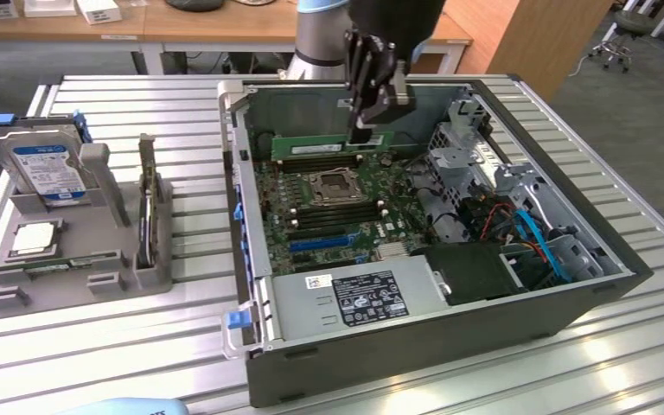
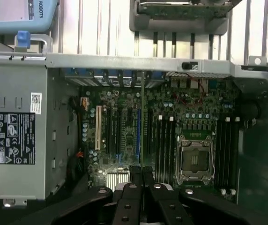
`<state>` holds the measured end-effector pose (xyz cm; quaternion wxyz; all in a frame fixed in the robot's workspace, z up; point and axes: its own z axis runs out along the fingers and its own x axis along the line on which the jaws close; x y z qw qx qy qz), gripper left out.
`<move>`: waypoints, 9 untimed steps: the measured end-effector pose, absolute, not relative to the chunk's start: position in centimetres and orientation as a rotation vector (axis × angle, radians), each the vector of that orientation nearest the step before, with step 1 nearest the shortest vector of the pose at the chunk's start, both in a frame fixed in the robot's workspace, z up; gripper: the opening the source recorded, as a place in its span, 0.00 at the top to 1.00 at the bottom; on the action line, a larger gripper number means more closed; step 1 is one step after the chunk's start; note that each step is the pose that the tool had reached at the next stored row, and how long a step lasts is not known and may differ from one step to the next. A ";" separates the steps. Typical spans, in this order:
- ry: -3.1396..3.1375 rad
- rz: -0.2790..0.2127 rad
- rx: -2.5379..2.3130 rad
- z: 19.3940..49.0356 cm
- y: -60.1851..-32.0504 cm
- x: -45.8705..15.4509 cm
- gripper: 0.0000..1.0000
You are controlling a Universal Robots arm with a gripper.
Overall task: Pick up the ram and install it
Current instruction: 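Pick up the ram and move it above insertion slot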
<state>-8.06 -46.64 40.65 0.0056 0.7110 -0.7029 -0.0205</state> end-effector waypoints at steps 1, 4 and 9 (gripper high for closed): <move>-2.200 -0.064 2.226 40.7 -46.6 -7.7 0.88; -2.200 -0.064 2.226 40.7 -46.6 -6.4 0.88; -2.200 -0.064 2.226 40.7 -46.7 -4.4 0.88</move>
